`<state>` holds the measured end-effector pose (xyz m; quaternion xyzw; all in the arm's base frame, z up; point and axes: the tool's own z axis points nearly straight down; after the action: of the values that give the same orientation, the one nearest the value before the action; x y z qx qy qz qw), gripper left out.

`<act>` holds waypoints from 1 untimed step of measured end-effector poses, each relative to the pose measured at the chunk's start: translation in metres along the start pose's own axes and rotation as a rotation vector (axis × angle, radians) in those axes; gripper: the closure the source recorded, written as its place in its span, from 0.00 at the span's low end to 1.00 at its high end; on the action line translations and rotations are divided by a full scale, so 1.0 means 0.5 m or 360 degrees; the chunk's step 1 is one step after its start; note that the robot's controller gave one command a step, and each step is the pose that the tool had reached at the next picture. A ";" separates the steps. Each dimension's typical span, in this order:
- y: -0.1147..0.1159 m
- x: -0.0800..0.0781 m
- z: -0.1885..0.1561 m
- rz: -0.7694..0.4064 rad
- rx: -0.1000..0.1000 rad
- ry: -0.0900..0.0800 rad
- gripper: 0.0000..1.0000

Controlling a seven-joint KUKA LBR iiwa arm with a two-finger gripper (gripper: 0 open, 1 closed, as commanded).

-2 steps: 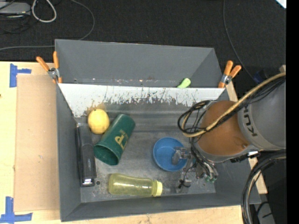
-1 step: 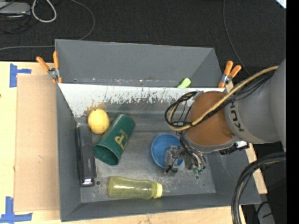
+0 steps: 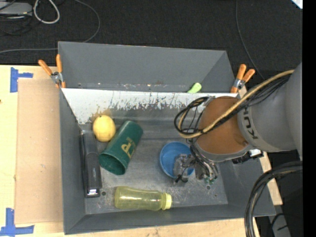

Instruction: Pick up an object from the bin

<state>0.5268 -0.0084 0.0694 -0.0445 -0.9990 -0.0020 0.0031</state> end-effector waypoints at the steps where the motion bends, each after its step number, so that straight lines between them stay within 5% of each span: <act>1: -0.021 0.000 0.000 0.0015 0.0000 0.0001 1.00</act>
Offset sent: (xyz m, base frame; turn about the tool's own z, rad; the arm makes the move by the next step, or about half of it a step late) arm 0.0001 -0.0067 0.0094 0.0093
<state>0.5261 -0.0186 0.0695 -0.0491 -0.9988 -0.0020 0.0035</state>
